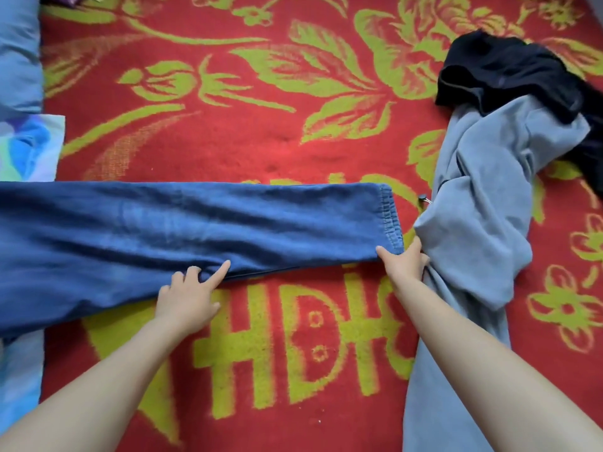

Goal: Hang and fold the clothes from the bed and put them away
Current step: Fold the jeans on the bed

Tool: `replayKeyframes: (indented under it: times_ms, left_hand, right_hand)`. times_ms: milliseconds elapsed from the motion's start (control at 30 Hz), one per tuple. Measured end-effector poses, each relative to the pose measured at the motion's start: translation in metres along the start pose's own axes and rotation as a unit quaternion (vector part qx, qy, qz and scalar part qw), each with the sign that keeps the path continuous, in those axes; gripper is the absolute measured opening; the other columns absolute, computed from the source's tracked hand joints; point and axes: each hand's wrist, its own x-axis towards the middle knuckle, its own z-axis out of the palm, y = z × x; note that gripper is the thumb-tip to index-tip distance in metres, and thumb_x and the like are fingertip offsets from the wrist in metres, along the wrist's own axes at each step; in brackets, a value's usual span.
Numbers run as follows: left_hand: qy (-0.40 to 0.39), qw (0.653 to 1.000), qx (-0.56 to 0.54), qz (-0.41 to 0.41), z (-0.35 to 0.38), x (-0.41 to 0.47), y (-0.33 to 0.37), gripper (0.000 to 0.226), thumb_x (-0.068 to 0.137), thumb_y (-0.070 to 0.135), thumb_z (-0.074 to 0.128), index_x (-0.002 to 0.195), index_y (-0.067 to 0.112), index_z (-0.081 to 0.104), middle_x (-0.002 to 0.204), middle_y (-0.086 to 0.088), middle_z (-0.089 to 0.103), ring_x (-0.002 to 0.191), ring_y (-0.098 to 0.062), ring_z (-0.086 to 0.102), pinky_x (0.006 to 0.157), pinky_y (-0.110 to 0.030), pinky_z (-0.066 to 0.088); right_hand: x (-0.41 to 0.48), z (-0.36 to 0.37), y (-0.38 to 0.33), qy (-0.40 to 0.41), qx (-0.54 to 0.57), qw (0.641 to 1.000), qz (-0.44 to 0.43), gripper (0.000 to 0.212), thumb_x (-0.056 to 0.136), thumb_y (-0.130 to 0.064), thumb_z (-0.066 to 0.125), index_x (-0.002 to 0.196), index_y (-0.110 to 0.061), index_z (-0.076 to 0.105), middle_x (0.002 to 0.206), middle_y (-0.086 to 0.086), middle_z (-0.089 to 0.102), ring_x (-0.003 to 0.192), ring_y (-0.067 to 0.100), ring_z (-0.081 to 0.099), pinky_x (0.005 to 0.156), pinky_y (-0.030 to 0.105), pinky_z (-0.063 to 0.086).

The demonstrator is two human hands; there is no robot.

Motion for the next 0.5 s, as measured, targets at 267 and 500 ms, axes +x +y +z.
replayKeyframes:
  times_ms: [267,500]
  left_hand:
    - [0.04,0.998,0.044,0.022,-0.008,0.004,0.016,0.067,0.095,0.041,0.038,0.145,0.05,-0.005,0.116,-0.006,0.037,0.103,-0.022,0.047,0.083,-0.032,0.036]
    - [-0.035,0.999,0.016,-0.011,0.006,0.004,0.019,0.079,0.092,0.044,0.043,0.142,0.05,-0.017,0.153,-0.014,-0.028,0.14,-0.047,-0.014,0.113,-0.051,0.012]
  right_hand:
    - [0.019,-0.016,-0.015,0.035,-0.076,0.99,-0.114,0.024,0.086,-0.009,0.061,0.109,-0.001,0.056,0.12,0.024,0.046,0.1,0.036,0.052,0.083,0.029,0.03]
    - [0.019,0.0,-0.011,0.009,-0.077,0.997,-0.003,0.038,0.089,-0.019,0.054,0.123,-0.005,0.043,0.131,0.024,0.044,0.118,0.039,0.046,0.097,0.039,0.036]
